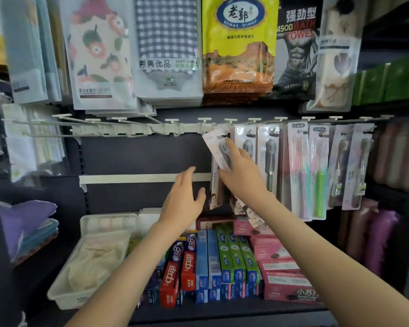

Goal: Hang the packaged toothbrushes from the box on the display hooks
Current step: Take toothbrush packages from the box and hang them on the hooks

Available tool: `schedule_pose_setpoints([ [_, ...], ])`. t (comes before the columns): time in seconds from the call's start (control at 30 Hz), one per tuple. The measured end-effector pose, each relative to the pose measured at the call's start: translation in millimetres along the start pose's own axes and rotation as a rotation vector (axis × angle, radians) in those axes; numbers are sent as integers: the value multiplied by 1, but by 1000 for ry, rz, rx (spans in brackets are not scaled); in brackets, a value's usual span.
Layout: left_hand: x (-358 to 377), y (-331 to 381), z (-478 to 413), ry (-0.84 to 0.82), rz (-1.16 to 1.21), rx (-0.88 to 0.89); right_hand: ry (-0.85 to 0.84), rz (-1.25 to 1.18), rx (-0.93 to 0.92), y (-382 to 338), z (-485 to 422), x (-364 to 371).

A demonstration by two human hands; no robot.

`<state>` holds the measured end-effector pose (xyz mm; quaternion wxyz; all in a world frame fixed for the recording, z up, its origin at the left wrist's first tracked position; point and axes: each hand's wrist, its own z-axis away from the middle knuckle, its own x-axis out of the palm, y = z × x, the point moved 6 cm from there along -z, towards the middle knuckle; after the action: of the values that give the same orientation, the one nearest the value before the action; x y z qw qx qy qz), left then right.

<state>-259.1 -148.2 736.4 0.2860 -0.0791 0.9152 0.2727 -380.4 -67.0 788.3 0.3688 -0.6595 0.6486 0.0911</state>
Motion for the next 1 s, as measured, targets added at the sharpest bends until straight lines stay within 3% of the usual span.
schedule_pose_setpoints([
  [0.13, -36, 12, -23, 317, -239, 181, 92, 95, -13, 2, -3, 7],
  [0.23, -54, 16, -44, 419, -402, 261, 126, 111, -8, 4, -1, 9],
  [0.43, -63, 16, -78, 321, -545, 230, 200, 143, 10, 6, 7, 10],
  [0.77, -62, 7, -79, 296, -462, 246, 268, -25, 9, 4, 15, 13],
  [1.0, -62, 7, -78, 282, -443, 224, 245, 33, 41, 2, 5, 17],
])
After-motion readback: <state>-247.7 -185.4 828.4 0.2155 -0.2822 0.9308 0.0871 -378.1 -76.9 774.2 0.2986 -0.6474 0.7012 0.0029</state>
